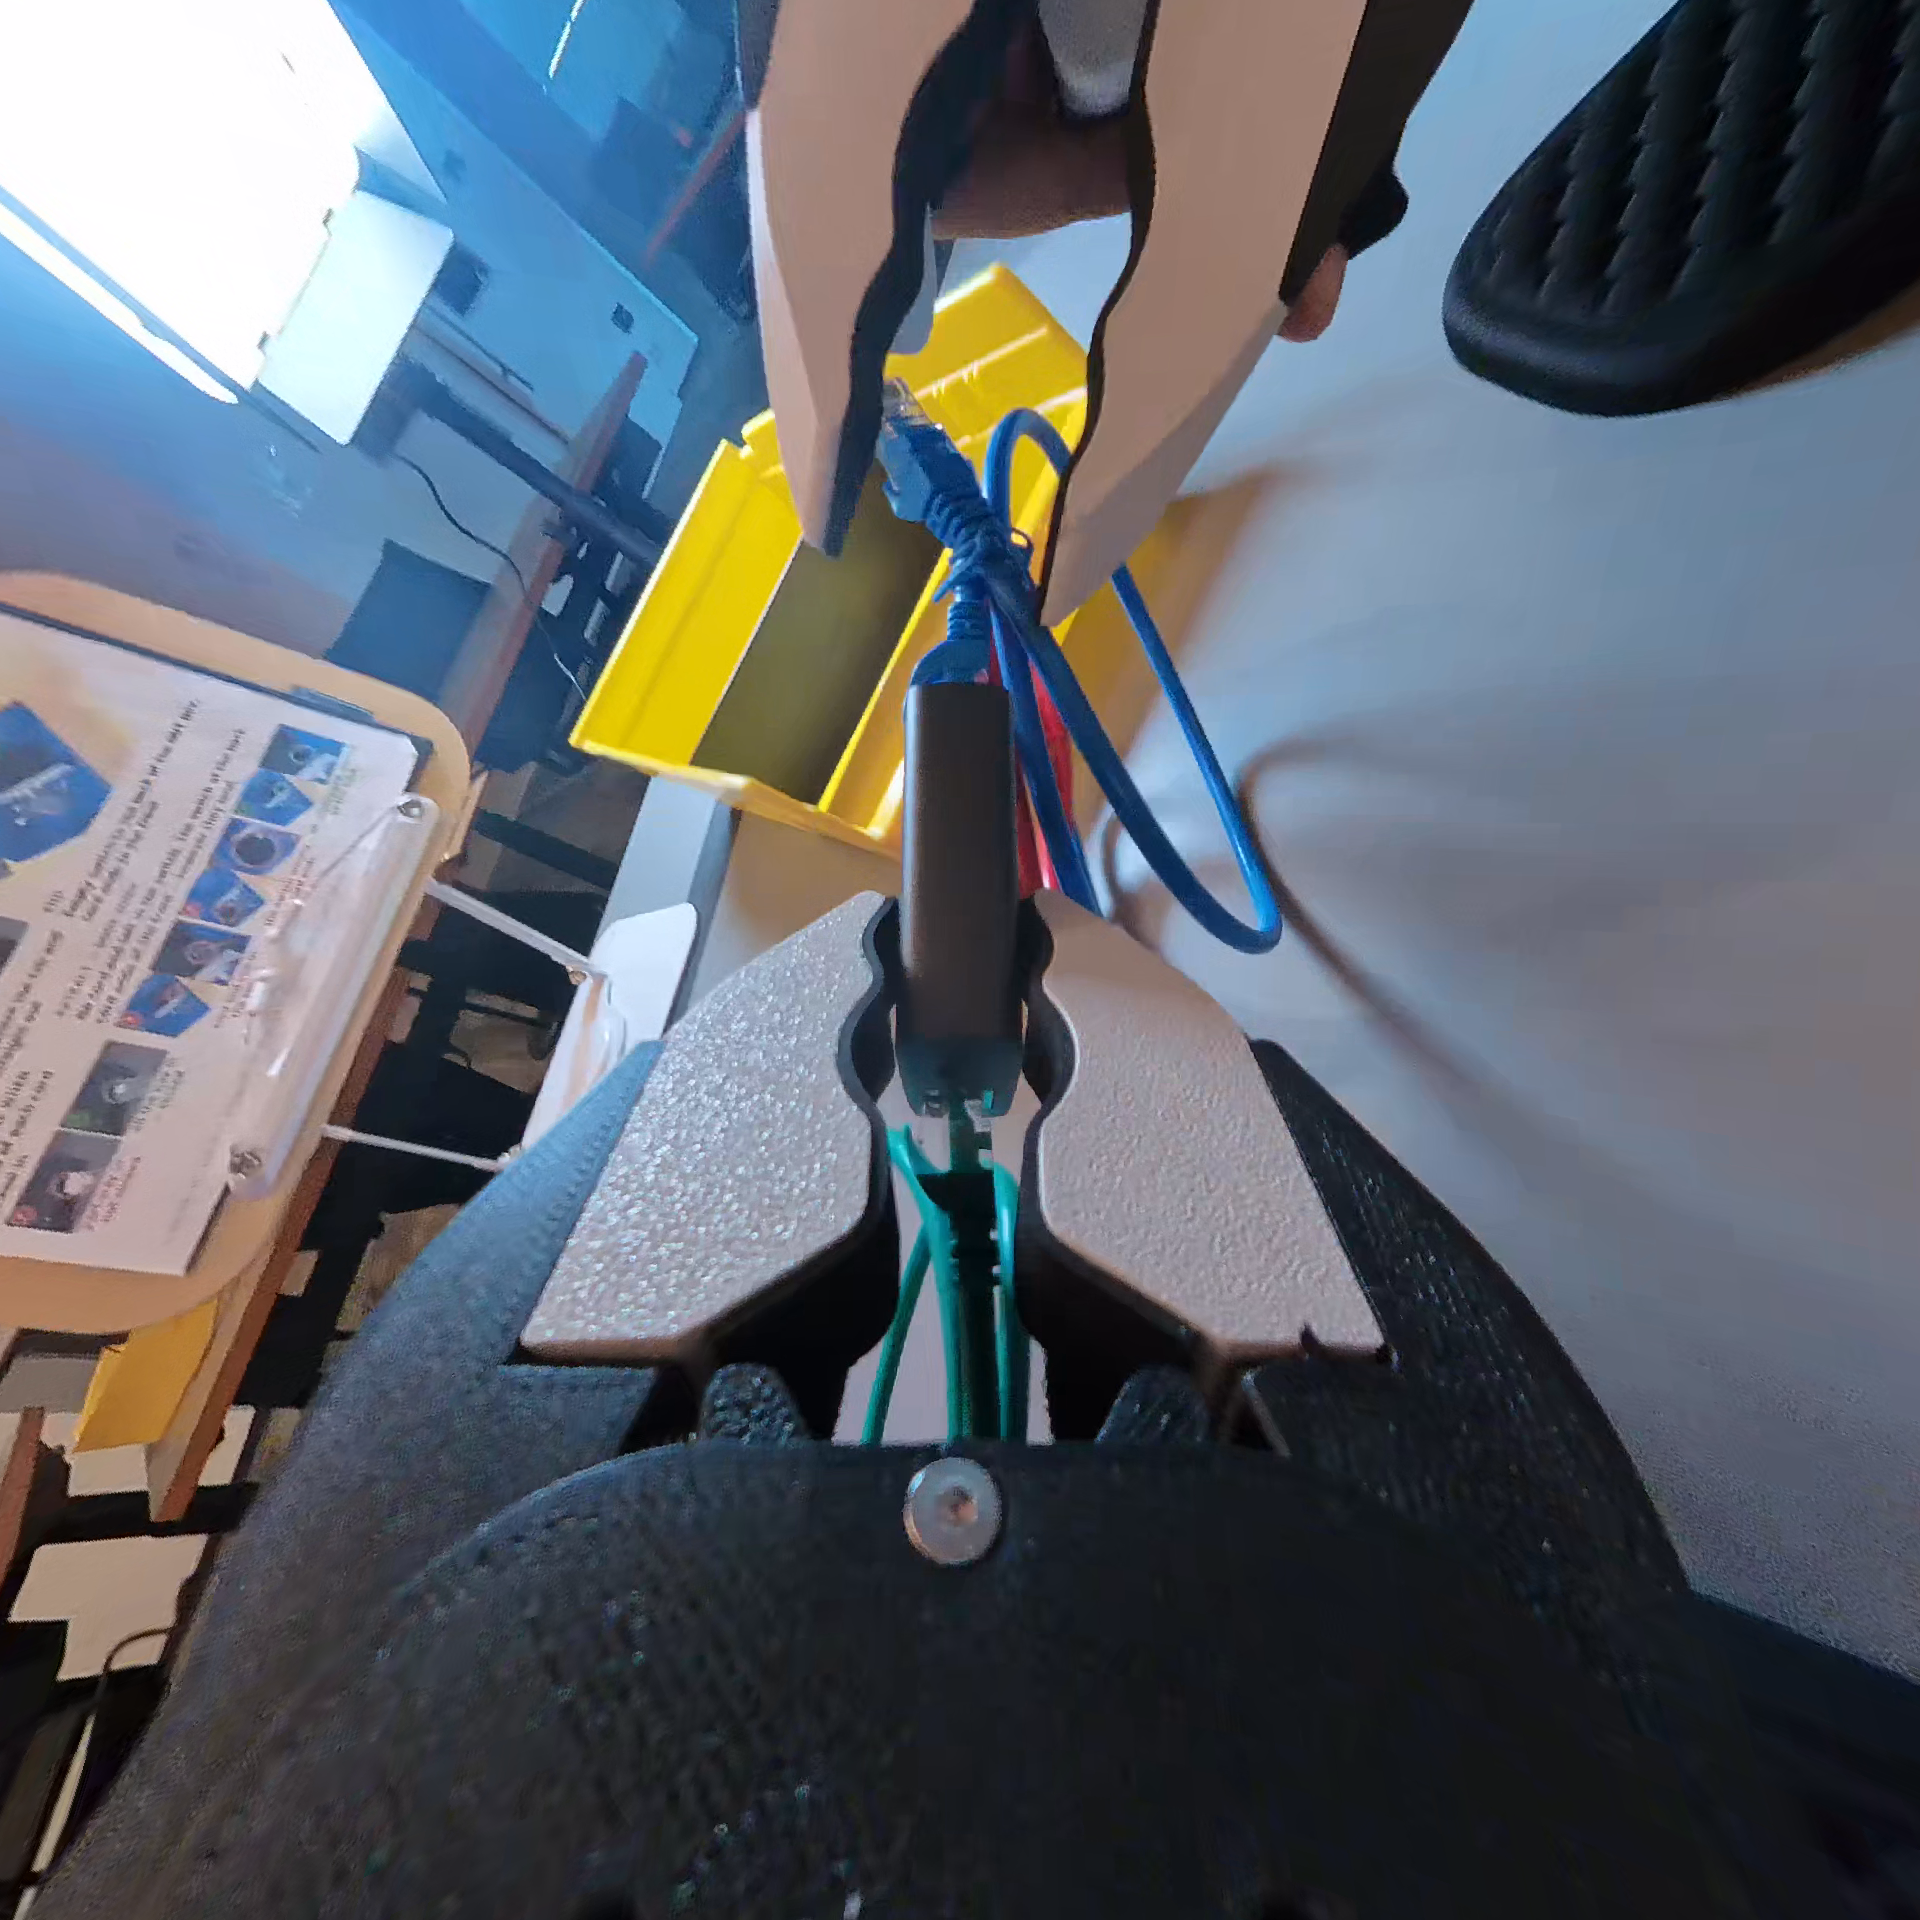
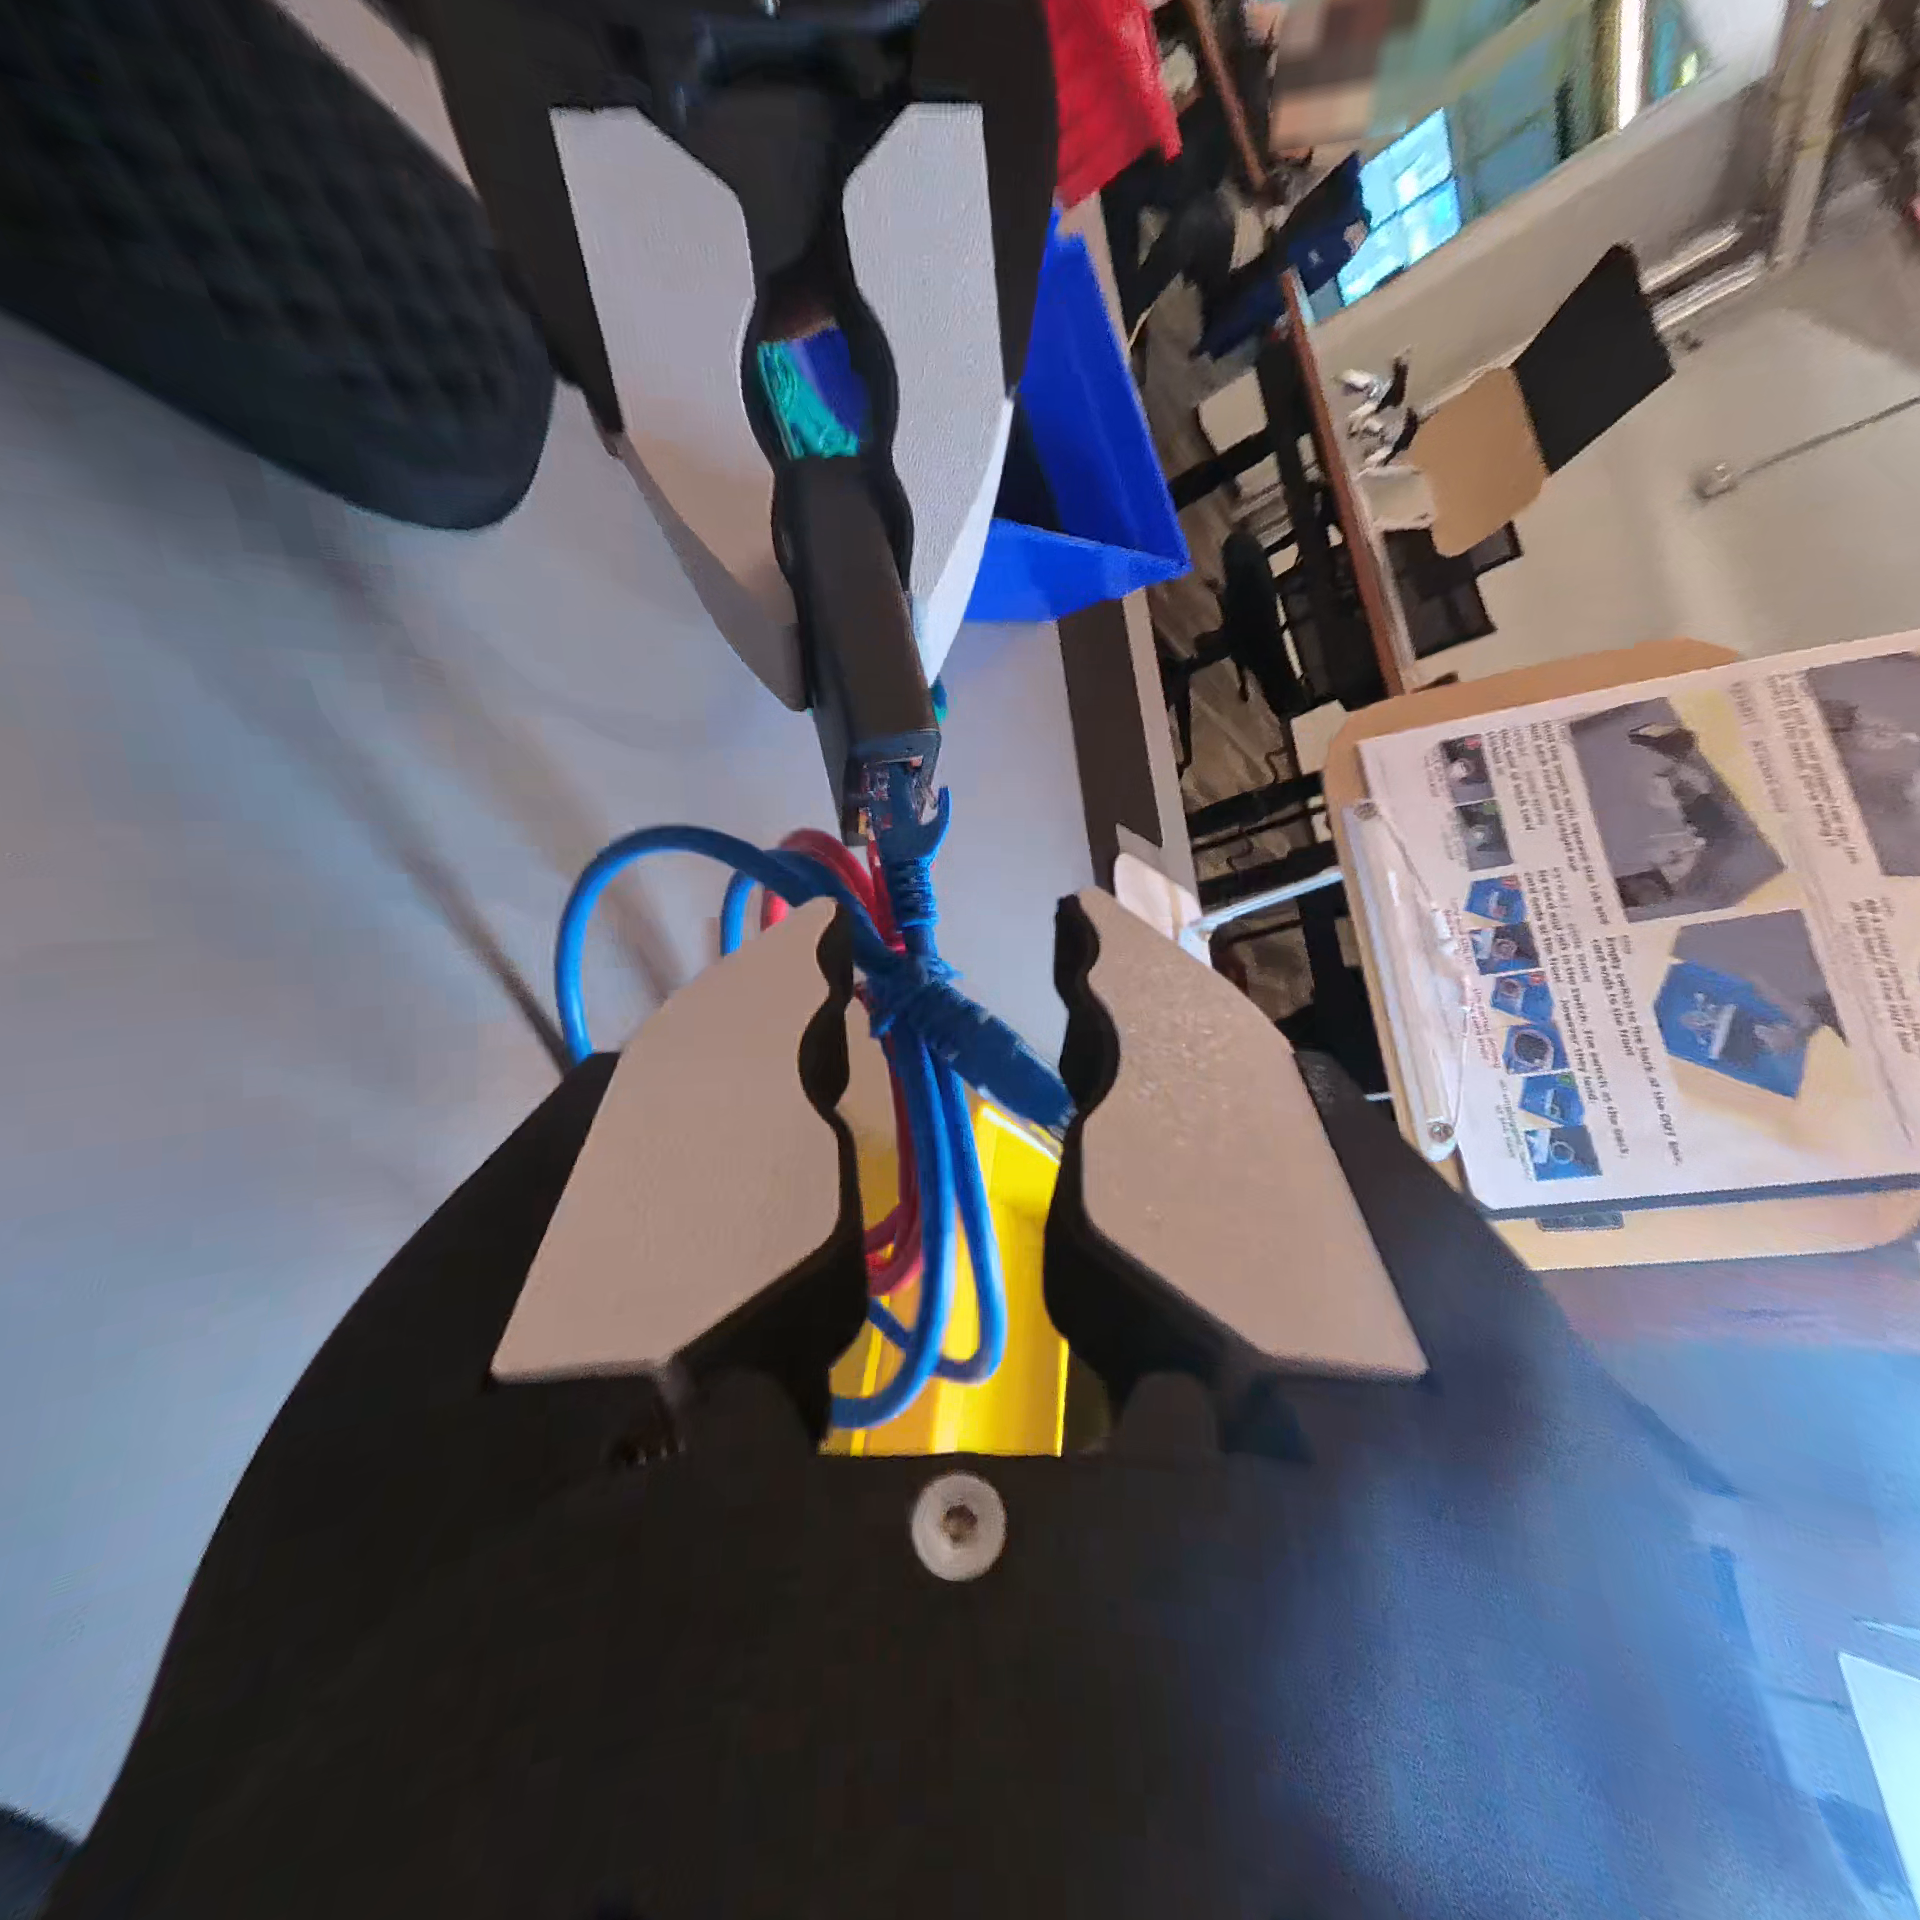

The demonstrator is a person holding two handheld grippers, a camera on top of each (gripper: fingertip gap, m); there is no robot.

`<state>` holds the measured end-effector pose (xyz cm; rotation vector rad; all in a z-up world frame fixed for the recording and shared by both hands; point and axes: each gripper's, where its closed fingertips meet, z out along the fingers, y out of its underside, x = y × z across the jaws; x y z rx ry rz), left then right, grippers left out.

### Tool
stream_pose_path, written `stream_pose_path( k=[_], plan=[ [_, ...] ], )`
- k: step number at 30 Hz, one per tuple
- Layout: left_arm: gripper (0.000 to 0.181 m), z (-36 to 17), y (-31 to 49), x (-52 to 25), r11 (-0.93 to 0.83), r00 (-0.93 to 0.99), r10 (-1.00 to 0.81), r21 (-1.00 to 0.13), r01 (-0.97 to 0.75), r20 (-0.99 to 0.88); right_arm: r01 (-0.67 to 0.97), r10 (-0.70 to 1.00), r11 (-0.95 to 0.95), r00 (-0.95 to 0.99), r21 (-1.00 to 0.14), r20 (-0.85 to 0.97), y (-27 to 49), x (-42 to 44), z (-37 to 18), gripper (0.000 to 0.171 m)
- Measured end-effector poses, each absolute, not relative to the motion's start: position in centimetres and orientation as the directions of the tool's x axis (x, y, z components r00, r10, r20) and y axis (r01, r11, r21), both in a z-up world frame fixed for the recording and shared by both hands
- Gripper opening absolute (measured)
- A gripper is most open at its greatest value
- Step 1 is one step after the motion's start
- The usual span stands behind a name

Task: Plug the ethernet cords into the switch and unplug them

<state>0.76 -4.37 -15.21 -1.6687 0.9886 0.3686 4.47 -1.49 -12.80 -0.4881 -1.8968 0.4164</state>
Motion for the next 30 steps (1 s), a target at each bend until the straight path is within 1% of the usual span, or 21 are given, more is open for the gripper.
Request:
stream_pose_path(
  k=[4,6,7,8,9,10,11,12,13,14,15,16,18,21,25,30],
  plan=[
    [0.021,-15.9,-4.7,0.0,-0.07,0.657,-0.427,-0.702,-0.709,-0.621,0.132,0.515,0.854,-0.353,-0.504,0.781,-1.6,3.1,-13.0,0.038],
    [0.021,-16.1,-4.6,-0.1,-0.085,0.664,-0.421,-0.702,-0.707,-0.618,0.145,0.452,0.892,-0.318,-0.428,0.834,-1.6,2.9,-12.5,0.039],
    [0.021,-16.2,-4.6,-0.1,-0.093,0.669,-0.416,-0.703,-0.705,-0.616,0.146,0.435,0.9,-0.316,-0.41,0.843,-2.1,3.0,-12.3,0.038],
    [0.021,-16.2,-4.5,0.0,-0.097,0.672,-0.412,-0.703,-0.704,-0.615,0.146,0.45,0.893,-0.337,-0.426,0.827,-2.9,3.2,-12.2,0.037],
    [0.021,-16.3,-4.4,0.2,-0.095,0.669,-0.412,-0.702,-0.706,-0.618,0.159,0.47,0.882,-0.372,-0.444,0.8,-3.6,3.5,-12.6,0.032],
    [0.021,-16.3,-4.4,0.4,-0.09,0.663,-0.411,-0.696,-0.712,-0.625,0.203,0.475,0.88,-0.404,-0.429,0.782,-3.7,3.6,-13.5,0.03],
    [0.021,-16.3,-4.5,0.6,-0.09,0.653,-0.409,-0.684,-0.724,-0.638,0.258,0.455,0.889,-0.397,-0.378,0.797,-2.9,3.3,-14.2,0.031],
    [0.021,-16.4,-4.4,0.6,-0.094,0.634,-0.395,-0.657,-0.748,-0.665,0.277,0.421,0.902,-0.383,-0.332,0.822,-2.3,3.0,-14.7,0.031],
    [0.021,-16.3,-4.4,0.6,-0.096,0.605,-0.377,-0.62,-0.778,-0.701,0.265,0.424,0.902,-0.388,-0.341,0.819,-2.5,2.8,-15.1,0.029],
    [0.021,-16.3,-4.4,0.6,-0.095,0.582,-0.364,-0.592,-0.8,-0.727,0.262,0.452,0.89,-0.397,-0.373,0.799,-2.7,2.7,-15.3,0.027],
    [0.021,-16.1,-4.5,0.7,-0.094,0.57,-0.357,-0.578,-0.81,-0.74,0.251,0.467,0.883,-0.395,-0.396,0.792,-2.8,2.7,-15.2,0.026],
    [0.021,-15.9,-4.7,0.9,-0.086,0.556,-0.353,-0.565,-0.821,-0.753,0.229,0.468,0.883,-0.379,-0.409,0.798,-3.0,2.7,-14.8,0.021],
    [0.021,-15.1,-5.1,1.3,-0.065,0.494,-0.327,-0.502,-0.862,-0.806,0.196,0.488,0.873,-0.359,-0.447,0.795,-3.5,2.7,-14.2,0.018],
    [0.021,-14.2,-5.6,1.8,-0.055,0.441,-0.316,-0.448,-0.892,-0.84,0.181,0.464,0.886,-0.342,-0.427,0.817,-3.4,2.7,-14.0,0.016],
    [0.021,-14.8,-5.9,1.7,-0.053,0.498,-0.389,-0.521,-0.852,-0.775,0.16,0.464,0.886,-0.357,-0.436,0.811,-3.8,2.7,-14.4,0.015],
    [0.025,-15.5,-5.4,1.2,-0.077,0.582,-0.458,-0.623,-0.779,-0.672,0.2,0.538,0.843,-0.348,-0.5,0.768,-3.6,2.1,-14.9,0.015]
  ],
)
